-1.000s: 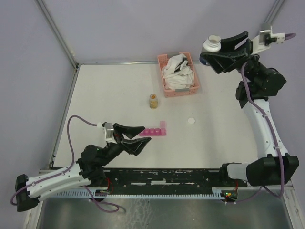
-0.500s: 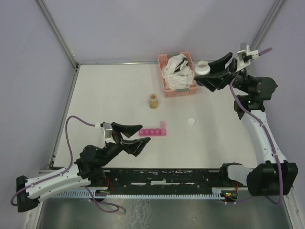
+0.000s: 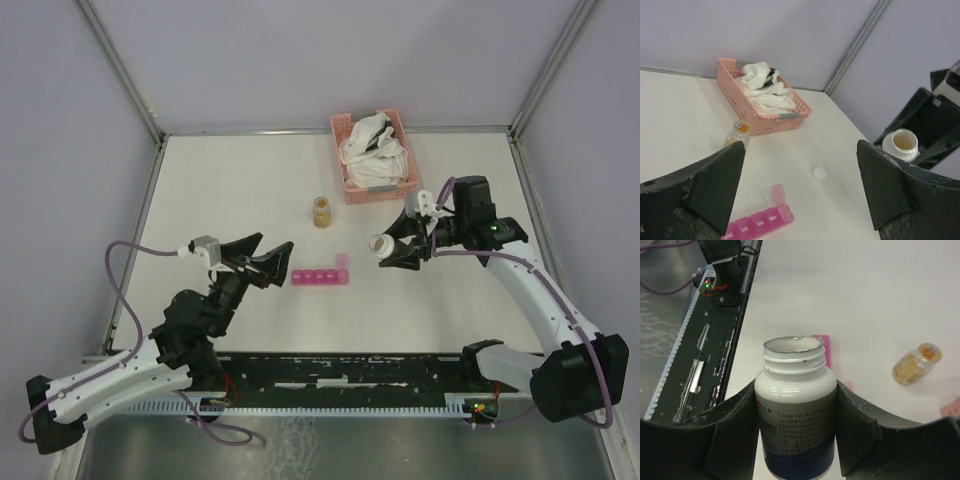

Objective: Sort the pills into containers

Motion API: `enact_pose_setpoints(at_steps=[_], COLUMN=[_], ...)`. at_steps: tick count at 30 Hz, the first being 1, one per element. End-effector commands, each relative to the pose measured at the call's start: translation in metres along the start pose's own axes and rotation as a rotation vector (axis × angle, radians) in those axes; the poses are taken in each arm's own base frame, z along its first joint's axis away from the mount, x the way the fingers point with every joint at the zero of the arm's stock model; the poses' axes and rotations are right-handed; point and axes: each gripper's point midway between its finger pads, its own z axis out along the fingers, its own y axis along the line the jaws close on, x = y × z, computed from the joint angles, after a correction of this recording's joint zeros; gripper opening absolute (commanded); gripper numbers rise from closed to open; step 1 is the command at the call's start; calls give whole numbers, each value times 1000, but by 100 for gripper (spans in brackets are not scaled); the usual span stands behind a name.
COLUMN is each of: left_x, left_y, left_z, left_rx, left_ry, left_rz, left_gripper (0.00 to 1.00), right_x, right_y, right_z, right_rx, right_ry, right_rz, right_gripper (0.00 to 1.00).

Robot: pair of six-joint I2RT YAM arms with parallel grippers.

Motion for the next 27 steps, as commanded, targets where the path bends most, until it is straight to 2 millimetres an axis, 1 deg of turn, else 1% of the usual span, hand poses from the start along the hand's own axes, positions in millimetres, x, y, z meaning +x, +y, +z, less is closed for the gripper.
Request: enact_pose_setpoints(at_steps=[1, 3, 5, 7, 10, 13, 15, 19, 21, 23, 27], left_x=[-19, -8, 3, 7, 13, 16, 10, -9, -13, -11, -18], left_y=[12, 21, 31, 45, 54, 63, 66, 73, 80, 80, 81], left_z=[20, 32, 42, 49, 52, 49, 46, 39, 37, 37, 32], left_rx=[-57, -58, -47, -65, -62, -100, -132, -207, -263, -273, -331], left_ry=[-42, -3, 33, 37, 43, 52, 60, 86, 101, 121, 171], left_rz=[30, 10, -24, -50, -74, -65, -42, 45, 54, 42, 33], left_gripper=[99, 99, 99, 99, 99, 99, 99, 99, 99, 99, 99], right_x=[37, 46, 54, 67, 90, 106, 114, 125, 129, 134, 142], right_y=[-4, -11, -10, -9, -10, -13, -17, -22, -24, -27, -30], right_z=[17, 21, 25, 30, 36, 39, 41, 44, 47, 51, 59], right_rx=[28, 64, 49, 36, 32, 26, 37, 47, 49, 52, 51], right_ry=[107, 137, 172, 224, 313, 394, 448, 516, 546, 572, 634], right_rz=[-14, -21, -29, -57, -81, -77, -77, -57, -59, -56, -51], right_gripper=[1, 1, 1, 1, 1, 1, 1, 1, 1, 1, 1])
